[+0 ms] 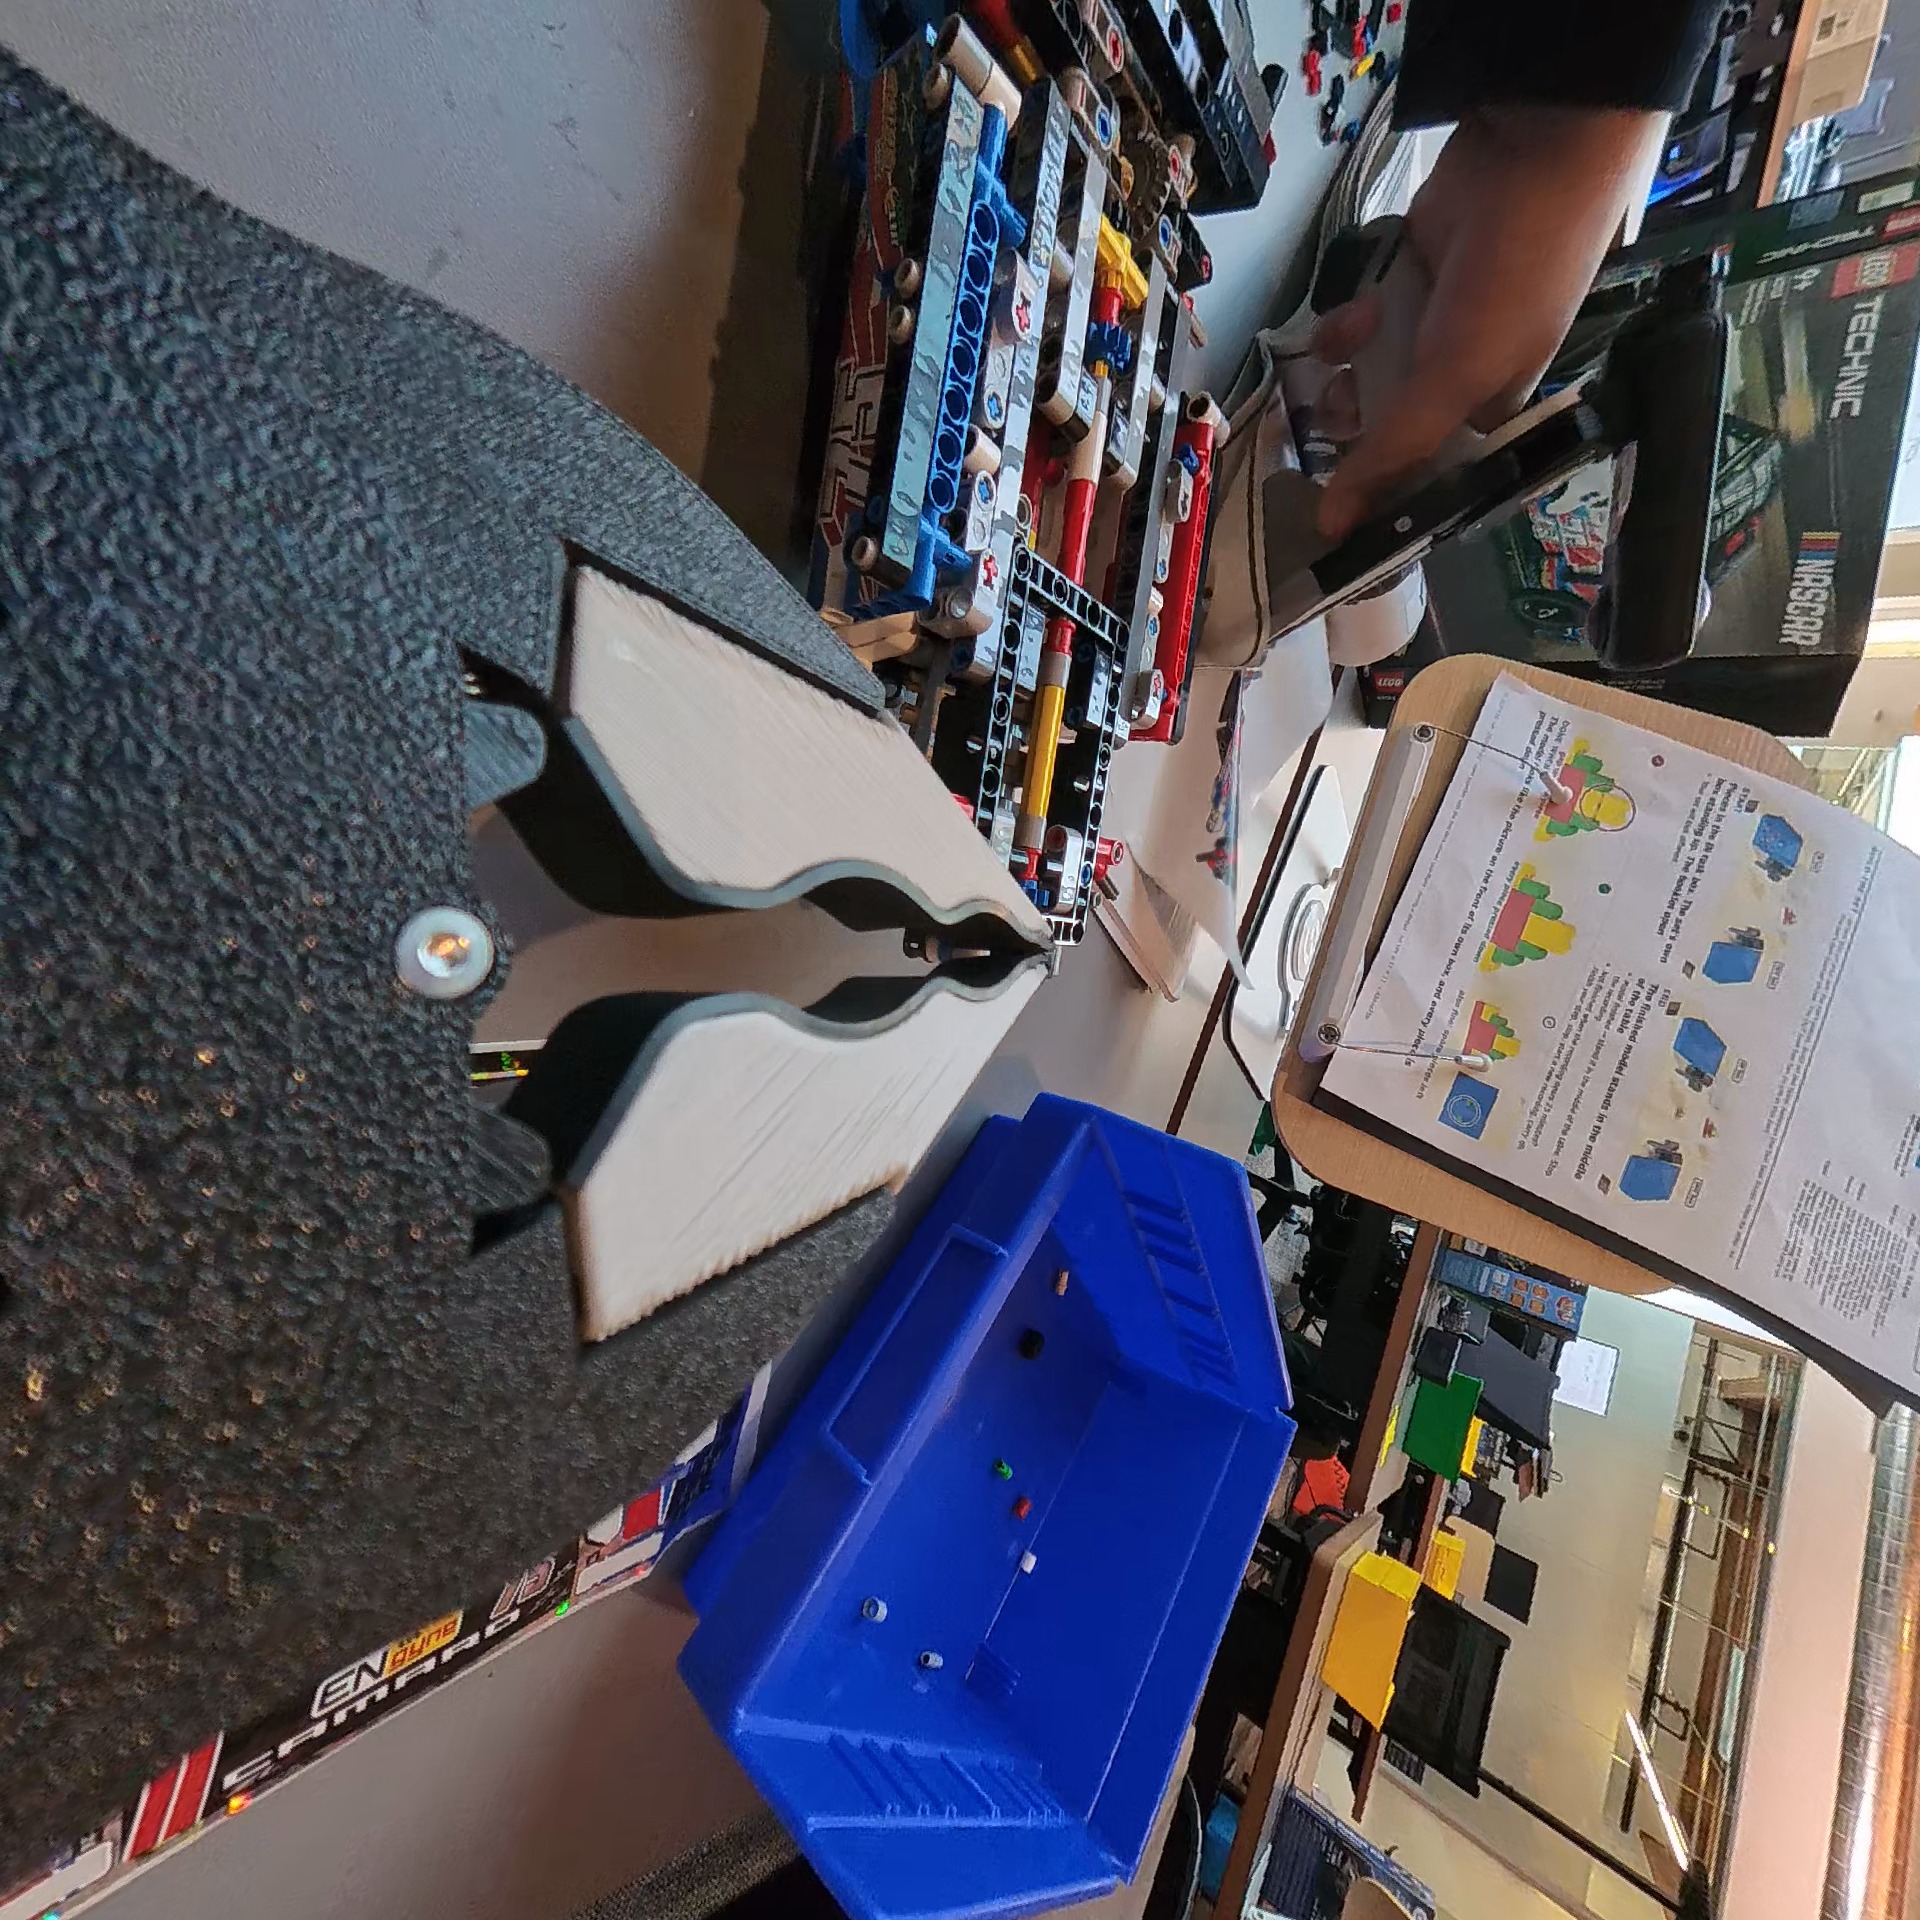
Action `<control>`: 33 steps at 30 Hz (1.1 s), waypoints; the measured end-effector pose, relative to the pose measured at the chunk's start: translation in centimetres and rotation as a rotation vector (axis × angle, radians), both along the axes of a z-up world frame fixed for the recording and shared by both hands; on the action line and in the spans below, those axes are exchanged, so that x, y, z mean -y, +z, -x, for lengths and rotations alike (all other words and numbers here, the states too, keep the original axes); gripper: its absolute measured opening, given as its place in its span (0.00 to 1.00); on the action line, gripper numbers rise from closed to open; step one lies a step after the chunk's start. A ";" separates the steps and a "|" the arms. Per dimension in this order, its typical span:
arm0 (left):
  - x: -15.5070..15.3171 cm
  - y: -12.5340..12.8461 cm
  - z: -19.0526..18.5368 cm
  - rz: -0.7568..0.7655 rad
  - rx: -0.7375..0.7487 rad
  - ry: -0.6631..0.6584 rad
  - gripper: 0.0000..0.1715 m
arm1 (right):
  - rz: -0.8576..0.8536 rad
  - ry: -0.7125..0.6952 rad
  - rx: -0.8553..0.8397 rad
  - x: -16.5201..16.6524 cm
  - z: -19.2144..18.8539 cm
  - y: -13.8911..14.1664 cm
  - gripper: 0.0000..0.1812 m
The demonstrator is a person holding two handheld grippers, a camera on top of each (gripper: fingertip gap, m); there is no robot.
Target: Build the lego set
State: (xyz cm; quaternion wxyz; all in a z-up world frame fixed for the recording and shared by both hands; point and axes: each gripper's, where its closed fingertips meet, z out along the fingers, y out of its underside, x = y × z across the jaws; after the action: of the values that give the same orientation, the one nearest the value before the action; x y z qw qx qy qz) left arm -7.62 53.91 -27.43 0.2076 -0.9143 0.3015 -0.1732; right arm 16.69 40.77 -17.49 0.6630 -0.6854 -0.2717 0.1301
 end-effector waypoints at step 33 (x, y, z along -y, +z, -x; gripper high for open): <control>13.7 16.8 20.7 -0.466 0.209 0.230 0.44 | 1.152 0.867 -0.185 -13.7 43.2 9.7 0.00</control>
State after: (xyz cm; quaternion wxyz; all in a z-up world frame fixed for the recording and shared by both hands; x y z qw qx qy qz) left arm -28.36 40.17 -10.64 0.4608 -0.8473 0.2042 -0.1677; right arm -26.53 54.47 -7.84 0.1060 -0.7425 -0.3503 0.5610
